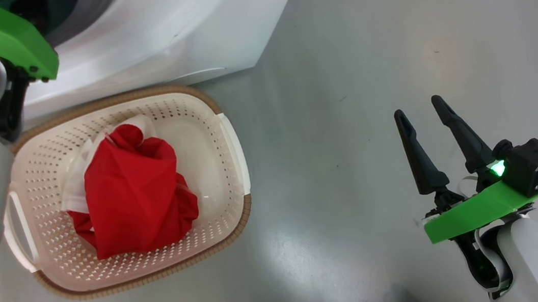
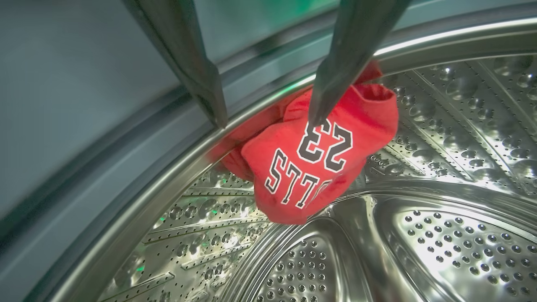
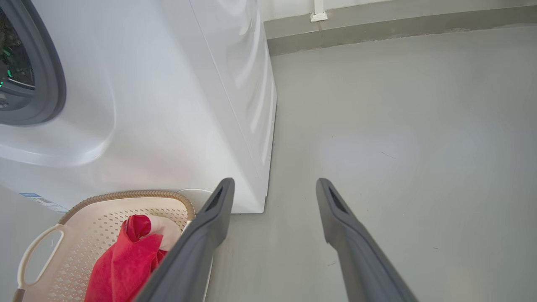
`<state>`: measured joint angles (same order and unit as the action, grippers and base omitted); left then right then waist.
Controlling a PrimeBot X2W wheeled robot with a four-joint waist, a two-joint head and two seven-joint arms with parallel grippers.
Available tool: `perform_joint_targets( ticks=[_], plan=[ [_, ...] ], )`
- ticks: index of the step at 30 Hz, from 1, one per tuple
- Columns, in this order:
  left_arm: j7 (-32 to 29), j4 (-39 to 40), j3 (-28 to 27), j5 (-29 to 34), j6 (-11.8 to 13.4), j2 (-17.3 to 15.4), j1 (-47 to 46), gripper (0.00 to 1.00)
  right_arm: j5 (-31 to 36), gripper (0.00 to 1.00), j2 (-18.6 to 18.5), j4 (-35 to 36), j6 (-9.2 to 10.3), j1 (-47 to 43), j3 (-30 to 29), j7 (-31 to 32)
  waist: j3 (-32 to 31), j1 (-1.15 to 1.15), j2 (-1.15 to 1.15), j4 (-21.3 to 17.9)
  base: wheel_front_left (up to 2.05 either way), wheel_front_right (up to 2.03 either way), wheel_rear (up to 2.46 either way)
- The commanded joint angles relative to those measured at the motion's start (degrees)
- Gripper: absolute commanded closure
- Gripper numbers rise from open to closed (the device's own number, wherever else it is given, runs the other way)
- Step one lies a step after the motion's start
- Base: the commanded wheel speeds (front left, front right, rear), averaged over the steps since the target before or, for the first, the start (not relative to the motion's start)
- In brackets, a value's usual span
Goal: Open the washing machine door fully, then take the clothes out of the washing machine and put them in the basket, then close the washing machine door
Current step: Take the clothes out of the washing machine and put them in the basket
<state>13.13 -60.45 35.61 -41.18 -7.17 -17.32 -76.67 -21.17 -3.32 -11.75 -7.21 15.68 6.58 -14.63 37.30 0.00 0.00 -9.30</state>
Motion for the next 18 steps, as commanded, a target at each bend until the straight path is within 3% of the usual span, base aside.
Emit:
perform_joint_targets(
  ticks=[1,6,7,8,9,11,18],
  plan=[
    [0.19,0.51,-0.48,-0.43,-0.32,-2.72,-1.64,0.0,-0.36,0.0,0.03,1.37,-0.28,0.02,1.41,-0.37,0.31,0.0,0.0,-0.35,0.0,0.0,0.0],
    [0.56,-0.68,1.9,-2.48,-0.32,-3.28,-2.98,0.0,-0.4,0.0,0.07,1.51,-0.28,0.19,1.59,-0.37,0.71,0.0,0.0,-0.73,0.0,0.0,0.0],
    [0.66,-0.87,2.32,-2.86,-0.32,-3.35,-3.2,0.12,-0.38,0.0,0.07,1.54,-0.28,0.21,1.59,-0.37,0.78,0.0,0.0,-0.78,0.0,0.0,0.0],
    [0.73,-0.96,2.84,-3.22,-0.32,-3.36,-3.35,0.52,-0.35,0.0,0.08,1.57,-0.28,0.23,1.57,-0.37,0.83,0.0,0.0,-0.81,0.0,0.0,0.0],
    [0.79,-1.01,3.38,-3.56,-0.32,-3.37,-3.46,0.64,-0.32,0.0,0.08,1.59,-0.28,0.25,1.57,-0.37,0.86,0.0,0.0,-0.83,0.0,0.0,0.0],
    [0.99,-0.99,4.24,-4.33,-0.32,-3.45,-3.69,1.0,-0.3,0.0,0.09,1.66,-0.28,0.3,1.53,-0.37,0.9,0.0,0.0,-0.85,0.0,0.0,0.0],
    [1.66,-0.54,6.24,-6.63,-0.32,-3.78,-4.27,1.0,-0.22,0.0,-0.01,1.86,-0.28,0.53,1.22,-0.37,0.91,0.0,0.0,-0.63,0.0,0.0,0.0]
  ],
)
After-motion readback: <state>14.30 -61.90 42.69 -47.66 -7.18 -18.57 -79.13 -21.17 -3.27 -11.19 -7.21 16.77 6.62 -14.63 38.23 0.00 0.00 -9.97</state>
